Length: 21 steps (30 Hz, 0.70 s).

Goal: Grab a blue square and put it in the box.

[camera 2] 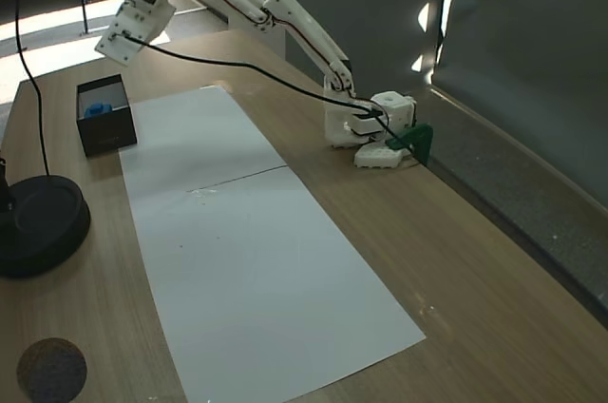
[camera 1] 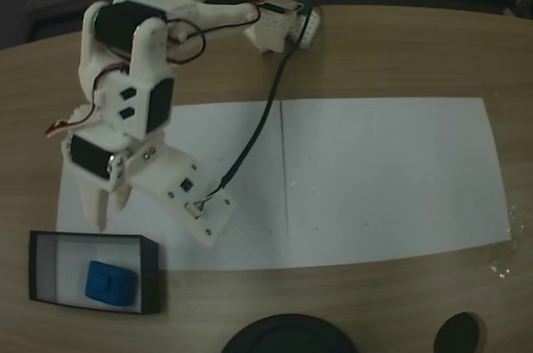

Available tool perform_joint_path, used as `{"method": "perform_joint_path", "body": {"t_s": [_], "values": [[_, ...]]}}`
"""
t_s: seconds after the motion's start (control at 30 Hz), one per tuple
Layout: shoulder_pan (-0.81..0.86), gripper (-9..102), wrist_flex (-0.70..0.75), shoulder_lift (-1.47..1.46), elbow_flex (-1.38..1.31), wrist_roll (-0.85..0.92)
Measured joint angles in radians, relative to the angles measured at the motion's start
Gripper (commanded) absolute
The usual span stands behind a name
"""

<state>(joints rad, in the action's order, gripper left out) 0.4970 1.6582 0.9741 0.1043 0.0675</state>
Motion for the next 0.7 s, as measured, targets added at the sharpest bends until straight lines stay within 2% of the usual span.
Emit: {"method": "perform_joint_path", "body": {"t_s": [0.13,0.27,0.4,0.57,0.7], "values": [[-0.115,4,0.078,0.233,-0.092,-0.034],[-0.207,4,0.083,0.529,-0.002,-0.055],[-0.356,4,0.083,0.873,0.262,-0.058],[-0.578,4,0.083,1.335,0.718,-0.054],[-0.630,0,0.049,1.643,1.078,-0.020]]}}
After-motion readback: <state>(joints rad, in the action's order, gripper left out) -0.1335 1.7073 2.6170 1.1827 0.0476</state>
